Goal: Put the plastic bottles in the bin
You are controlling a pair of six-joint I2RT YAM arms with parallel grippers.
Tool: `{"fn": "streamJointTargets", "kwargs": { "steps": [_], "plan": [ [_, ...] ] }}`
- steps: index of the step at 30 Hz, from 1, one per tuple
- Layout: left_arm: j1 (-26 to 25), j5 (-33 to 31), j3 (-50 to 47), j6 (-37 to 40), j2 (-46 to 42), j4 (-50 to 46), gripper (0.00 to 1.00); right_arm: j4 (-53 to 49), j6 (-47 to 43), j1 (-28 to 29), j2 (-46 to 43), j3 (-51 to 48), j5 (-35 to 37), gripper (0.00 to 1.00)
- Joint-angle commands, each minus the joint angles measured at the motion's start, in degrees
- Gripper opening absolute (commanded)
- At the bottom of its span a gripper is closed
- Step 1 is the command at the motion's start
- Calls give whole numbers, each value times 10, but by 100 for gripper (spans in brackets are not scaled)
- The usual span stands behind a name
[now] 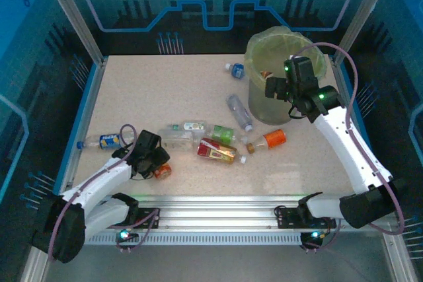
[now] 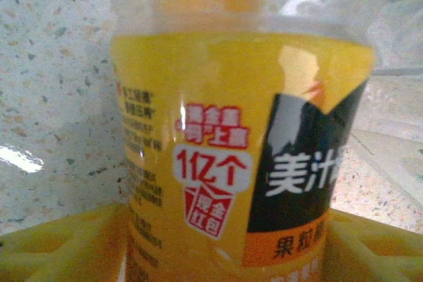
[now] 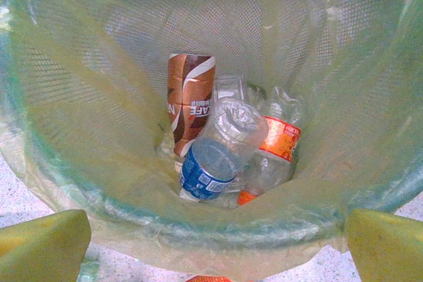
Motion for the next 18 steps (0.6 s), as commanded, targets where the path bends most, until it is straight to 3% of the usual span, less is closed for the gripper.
{"fn": "streamJointTargets", "kwargs": {
  "steps": [1,9,18],
  "plan": [
    [5,2,-11,-9,2,6,65,4,-7,9,-12,14,-1,100],
    [5,-3,-8,-5,1,9,49,0,-8,10,-14,20,2,100],
    [5,-19,18,-3,-36,-25,40,0,-11,10,-26,14,2,100]
  ]
}}
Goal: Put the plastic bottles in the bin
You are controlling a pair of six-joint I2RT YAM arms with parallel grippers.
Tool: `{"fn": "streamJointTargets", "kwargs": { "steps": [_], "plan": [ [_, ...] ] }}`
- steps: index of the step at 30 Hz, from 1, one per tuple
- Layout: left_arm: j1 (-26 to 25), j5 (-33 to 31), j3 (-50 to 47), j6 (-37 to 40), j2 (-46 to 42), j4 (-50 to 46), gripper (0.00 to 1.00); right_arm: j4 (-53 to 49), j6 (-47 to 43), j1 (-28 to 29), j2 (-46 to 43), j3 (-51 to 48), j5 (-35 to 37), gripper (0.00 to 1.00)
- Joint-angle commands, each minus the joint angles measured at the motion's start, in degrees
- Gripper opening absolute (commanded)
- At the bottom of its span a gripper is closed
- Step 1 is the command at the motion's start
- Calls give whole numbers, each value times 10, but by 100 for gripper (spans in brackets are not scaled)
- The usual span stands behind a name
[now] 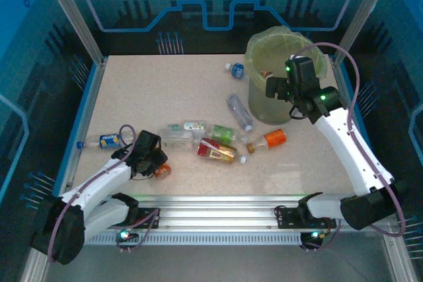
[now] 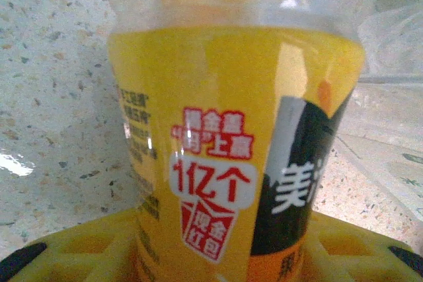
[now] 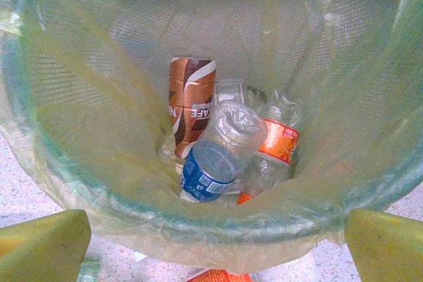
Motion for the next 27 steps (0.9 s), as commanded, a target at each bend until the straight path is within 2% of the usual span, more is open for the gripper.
{"fn": "streamJointTargets", "kwargs": {
  "steps": [1,9,18,22,27],
  "plan": [
    [5,-20,24,3,-29,-37,40,0,-7,9,-18,14,0,99],
    [5,-40,86,16,-94,-123,39,1,-7,9,-26,19,-26,100],
    [5,-69,185,54,-125,-197,38,3,-8,9,-25,24,-44,100],
    [5,-74,215,80,-134,-184,36,5,-8,9,-24,25,-53,100],
    [5,-31,244,141,-132,-68,34,6,-10,9,-23,29,-65,100]
  ]
}}
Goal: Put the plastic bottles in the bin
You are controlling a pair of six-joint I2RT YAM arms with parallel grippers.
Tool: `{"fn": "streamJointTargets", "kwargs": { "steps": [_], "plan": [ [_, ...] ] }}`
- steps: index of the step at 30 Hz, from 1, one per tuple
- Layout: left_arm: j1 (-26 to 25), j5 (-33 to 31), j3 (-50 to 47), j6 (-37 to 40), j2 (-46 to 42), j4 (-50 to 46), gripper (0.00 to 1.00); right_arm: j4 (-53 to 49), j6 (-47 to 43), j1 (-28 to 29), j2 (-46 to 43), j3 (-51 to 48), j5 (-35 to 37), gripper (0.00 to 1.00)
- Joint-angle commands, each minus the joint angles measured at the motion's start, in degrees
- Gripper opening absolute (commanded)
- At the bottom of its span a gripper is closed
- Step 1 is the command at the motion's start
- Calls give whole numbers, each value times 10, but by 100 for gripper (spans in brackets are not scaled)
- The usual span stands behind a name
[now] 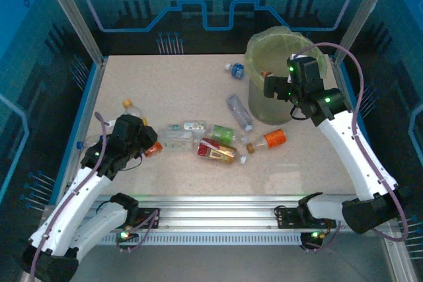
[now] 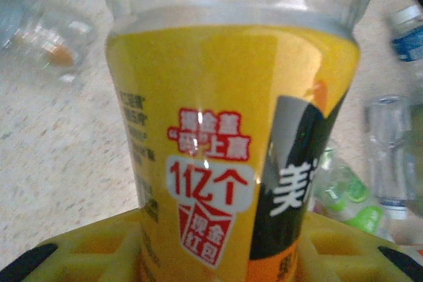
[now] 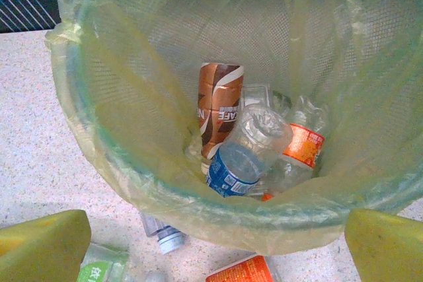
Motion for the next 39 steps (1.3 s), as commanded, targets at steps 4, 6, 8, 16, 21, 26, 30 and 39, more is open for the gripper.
{"fn": "streamJointTargets", "kwargs": {
  "steps": [4,6,8,16,21,26,30,39],
  "plan": [
    [4,65,42,104,19,171,32,4,-9,7,-10,26,-43,100],
    [4,86,42,121,35,216,32,4,-9,7,-14,28,-55,100],
    [2,107,33,128,48,269,31,5,-8,7,-20,29,-68,100],
    [-19,181,24,197,118,451,30,18,-2,6,-42,26,-135,100],
    [-69,217,37,259,177,535,30,59,5,6,-66,2,-196,100],
    [-107,284,66,303,248,618,30,88,14,6,-77,-9,-252,100],
    [-138,329,105,334,303,650,30,103,18,6,-79,-12,-298,100],
    [-173,409,168,372,391,704,30,144,39,8,-77,-12,-387,100]
  ]
}}
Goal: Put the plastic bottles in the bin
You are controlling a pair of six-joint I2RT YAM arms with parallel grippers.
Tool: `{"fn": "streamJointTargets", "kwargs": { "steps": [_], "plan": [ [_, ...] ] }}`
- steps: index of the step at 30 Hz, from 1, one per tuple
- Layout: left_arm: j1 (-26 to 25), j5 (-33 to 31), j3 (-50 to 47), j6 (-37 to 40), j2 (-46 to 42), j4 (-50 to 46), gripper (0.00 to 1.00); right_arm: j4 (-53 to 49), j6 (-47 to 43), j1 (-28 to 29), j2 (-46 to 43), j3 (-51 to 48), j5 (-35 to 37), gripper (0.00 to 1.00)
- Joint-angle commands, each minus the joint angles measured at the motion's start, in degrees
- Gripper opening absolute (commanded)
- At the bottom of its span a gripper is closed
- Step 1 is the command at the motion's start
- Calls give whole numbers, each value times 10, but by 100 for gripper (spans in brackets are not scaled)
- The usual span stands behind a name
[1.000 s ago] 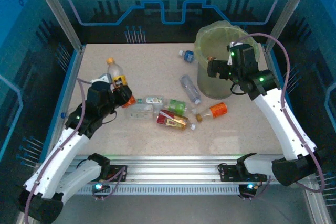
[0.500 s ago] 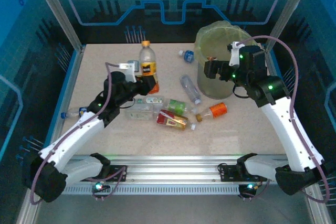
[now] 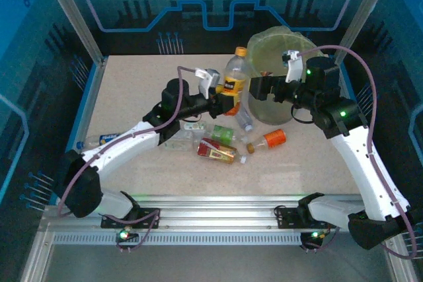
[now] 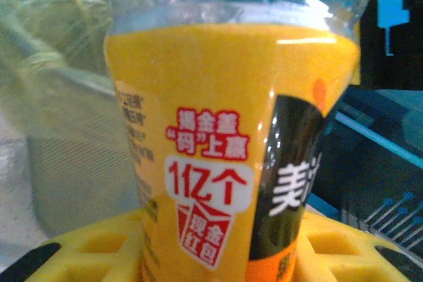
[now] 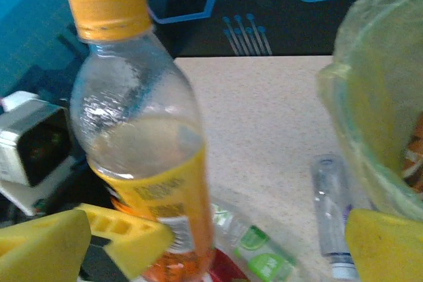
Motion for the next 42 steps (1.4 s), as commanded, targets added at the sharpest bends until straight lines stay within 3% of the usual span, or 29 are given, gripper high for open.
{"fn": "streamJointTargets", "kwargs": {
  "steps": [1,22,29,36,42],
  "plan": [
    [-8,59,34,33,23,52,30,41,15,8,-4,-4,-65,100],
    [-39,187,112,17,113,83,30,57,-20,35,25,22,-103,98],
    [-39,206,103,13,108,95,30,42,-29,42,42,29,-70,93],
    [-39,217,88,17,97,100,31,41,-29,42,45,33,-42,83],
    [-39,213,87,12,91,99,39,36,-32,43,49,32,-26,49]
  ]
}}
